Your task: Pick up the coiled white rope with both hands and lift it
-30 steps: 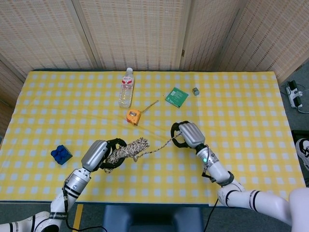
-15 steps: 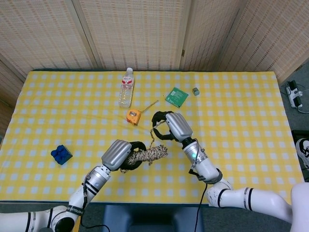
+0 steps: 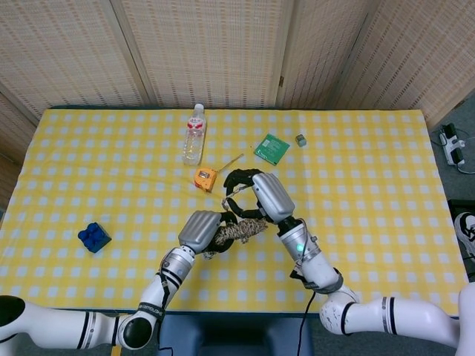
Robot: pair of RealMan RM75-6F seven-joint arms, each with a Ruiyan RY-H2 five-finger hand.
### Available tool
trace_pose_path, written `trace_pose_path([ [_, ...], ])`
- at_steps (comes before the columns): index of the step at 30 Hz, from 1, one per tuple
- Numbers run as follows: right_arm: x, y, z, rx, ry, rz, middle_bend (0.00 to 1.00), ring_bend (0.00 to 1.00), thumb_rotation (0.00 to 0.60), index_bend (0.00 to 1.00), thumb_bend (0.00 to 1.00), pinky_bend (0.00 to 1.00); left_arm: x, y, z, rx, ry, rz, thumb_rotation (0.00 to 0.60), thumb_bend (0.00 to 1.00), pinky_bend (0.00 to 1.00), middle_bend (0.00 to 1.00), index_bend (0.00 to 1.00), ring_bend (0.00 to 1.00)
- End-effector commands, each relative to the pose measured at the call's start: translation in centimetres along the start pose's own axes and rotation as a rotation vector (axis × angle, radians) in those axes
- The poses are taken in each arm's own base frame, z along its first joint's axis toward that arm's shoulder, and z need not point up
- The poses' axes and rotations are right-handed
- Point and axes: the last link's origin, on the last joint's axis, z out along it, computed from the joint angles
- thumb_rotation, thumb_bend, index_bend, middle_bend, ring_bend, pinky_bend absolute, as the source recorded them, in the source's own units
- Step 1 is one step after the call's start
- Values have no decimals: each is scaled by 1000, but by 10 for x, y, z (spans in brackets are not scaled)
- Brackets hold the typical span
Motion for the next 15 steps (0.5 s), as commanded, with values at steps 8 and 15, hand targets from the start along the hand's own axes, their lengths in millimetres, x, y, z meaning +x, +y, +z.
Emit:
trace_pose_path([
  [8, 19, -9, -30, 45, 24, 57, 444, 403, 600, 816, 584, 324, 8, -16, 18, 163, 33, -206, 600, 660, 832, 698, 695, 707],
  [15, 8, -10, -47, 79, -26, 45, 445, 403, 600, 816, 586, 324, 23, -31, 26, 241, 82, -426, 600, 660, 844, 698, 694, 709],
])
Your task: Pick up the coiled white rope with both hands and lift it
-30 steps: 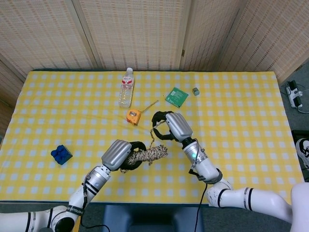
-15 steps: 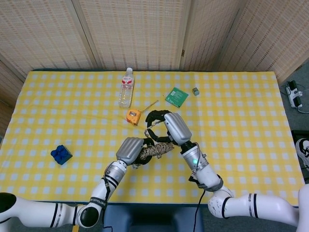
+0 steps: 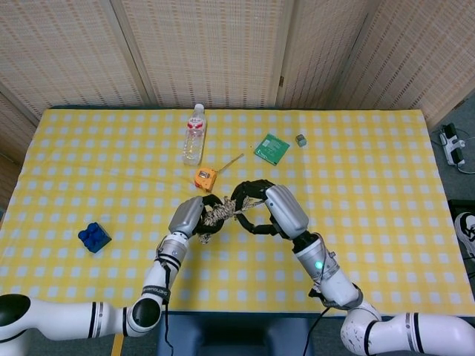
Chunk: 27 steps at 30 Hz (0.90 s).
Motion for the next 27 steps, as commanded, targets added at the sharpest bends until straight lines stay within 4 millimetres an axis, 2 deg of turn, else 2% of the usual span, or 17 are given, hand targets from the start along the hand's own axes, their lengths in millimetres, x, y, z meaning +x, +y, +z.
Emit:
trace_pose_path([
  [1, -5, 0, -9, 14, -15, 2, 446, 402, 600, 816, 586, 324, 11, -4, 5, 39, 22, -139, 600, 660, 844, 698, 694, 708],
  [9, -15, 13, -25, -5, -43, -4, 450, 412, 600, 816, 597, 365, 42, -10, 7, 66, 30, -407, 600, 660, 844, 698, 694, 707],
  [17, -22, 43, -36, -84, -83, 9, 453, 411, 600, 816, 599, 365, 67, -9, -1, 24, 15, -638, 600, 663, 844, 698, 690, 705],
  [27, -38, 70, -33, -153, -122, 3, 454, 411, 600, 816, 612, 365, 85, 1, -17, -85, 9, -760, 600, 667, 844, 698, 690, 702],
])
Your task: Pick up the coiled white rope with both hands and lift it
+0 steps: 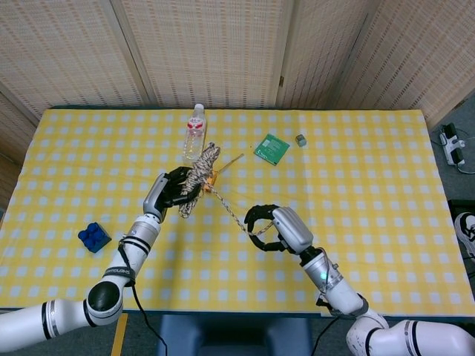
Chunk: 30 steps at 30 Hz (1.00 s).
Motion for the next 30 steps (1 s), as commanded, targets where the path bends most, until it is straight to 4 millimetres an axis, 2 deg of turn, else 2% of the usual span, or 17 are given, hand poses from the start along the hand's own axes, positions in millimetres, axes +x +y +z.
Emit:
trace_pose_path([
  [1, -6, 9, 3, -25, -13, -1, 455, 411, 600, 816, 613, 365, 3, 7, -5, -31, -10, -27, 600, 668, 844, 698, 691, 702],
  [13, -13, 40, 13, -118, -8, -21, 455, 412, 600, 817, 620, 365, 12, 20, -18, -89, -45, -51, 600, 669, 844, 698, 691, 702],
  [18, -15, 43, 15, -119, -14, -23, 447, 404, 600, 803, 620, 364, 12, 22, -22, -96, -71, -49, 600, 669, 844, 698, 691, 701],
  [20, -15, 43, 14, -112, -31, -30, 400, 369, 600, 684, 619, 344, 14, 22, -21, -99, -70, -33, 600, 669, 844, 698, 691, 701],
  [22, -12, 42, 12, -106, -45, -26, 296, 299, 600, 432, 616, 289, 15, 20, -21, -101, -66, -19, 600, 669, 844, 698, 691, 700],
  [24, -7, 41, 10, -97, -44, -29, 156, 204, 600, 125, 562, 205, 16, 19, -20, -100, -66, -4, 600, 669, 844, 698, 691, 700],
  [26, -2, 38, 8, -81, -34, -33, 77, 142, 600, 13, 518, 149, 17, 16, -19, -97, -64, 15, 600, 669, 844, 698, 691, 700],
  [30, 12, 37, -3, -65, -8, -64, 2, 70, 600, 0, 486, 83, 19, 12, -18, -99, -53, 61, 600, 669, 844, 698, 691, 699],
])
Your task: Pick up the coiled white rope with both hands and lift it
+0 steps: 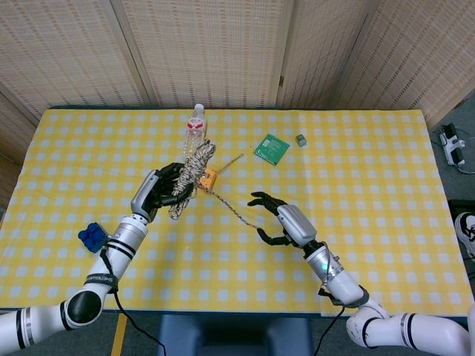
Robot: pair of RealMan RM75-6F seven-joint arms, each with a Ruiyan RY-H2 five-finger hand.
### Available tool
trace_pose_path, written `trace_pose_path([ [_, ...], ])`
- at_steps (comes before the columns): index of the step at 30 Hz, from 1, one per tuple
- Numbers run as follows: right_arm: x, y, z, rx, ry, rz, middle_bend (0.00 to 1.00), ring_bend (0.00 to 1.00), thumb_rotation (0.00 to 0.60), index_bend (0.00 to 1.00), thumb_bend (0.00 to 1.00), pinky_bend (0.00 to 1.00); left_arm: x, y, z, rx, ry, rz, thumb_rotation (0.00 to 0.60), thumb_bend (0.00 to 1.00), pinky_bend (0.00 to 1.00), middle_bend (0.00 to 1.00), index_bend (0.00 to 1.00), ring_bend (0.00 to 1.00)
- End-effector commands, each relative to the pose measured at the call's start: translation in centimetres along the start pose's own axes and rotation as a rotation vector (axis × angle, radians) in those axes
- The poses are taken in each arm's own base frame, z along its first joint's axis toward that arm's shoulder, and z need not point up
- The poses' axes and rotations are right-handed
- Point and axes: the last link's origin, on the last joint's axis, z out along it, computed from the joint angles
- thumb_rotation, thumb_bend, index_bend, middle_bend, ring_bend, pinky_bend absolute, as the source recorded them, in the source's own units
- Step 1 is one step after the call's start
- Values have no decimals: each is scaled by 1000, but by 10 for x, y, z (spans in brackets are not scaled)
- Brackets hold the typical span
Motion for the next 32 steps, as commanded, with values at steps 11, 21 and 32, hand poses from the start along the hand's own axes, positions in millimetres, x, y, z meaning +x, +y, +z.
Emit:
trace_pose_path([
  [11, 51, 33, -74, -92, 125, -282, 2, 64, 600, 0, 453, 37, 16, -6, -1, -26, 30, 135, 600, 669, 844, 698, 691, 699],
  [21, 78, 63, -161, -257, 254, -492, 115, 137, 600, 16, 452, 65, 19, -13, -8, -48, 20, 216, 600, 669, 844, 698, 691, 698],
  [32, 77, 75, -225, -369, 309, -478, 116, 137, 600, 44, 452, 64, 16, -17, -11, -66, 7, 251, 600, 669, 844, 698, 691, 698],
])
